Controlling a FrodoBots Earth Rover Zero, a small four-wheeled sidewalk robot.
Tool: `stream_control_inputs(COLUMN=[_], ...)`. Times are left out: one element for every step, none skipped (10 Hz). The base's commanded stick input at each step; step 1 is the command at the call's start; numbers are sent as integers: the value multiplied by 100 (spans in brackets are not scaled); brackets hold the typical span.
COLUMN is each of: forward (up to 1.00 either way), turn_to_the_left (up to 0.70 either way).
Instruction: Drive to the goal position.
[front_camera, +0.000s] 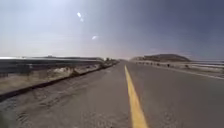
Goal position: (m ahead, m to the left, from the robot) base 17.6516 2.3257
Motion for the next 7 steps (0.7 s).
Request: stream_control_inputs(forward=[50, 50, 50, 50, 50, 50, 50], turn_to_the_left=[0, 0, 0, -5, -29, -50, -49])
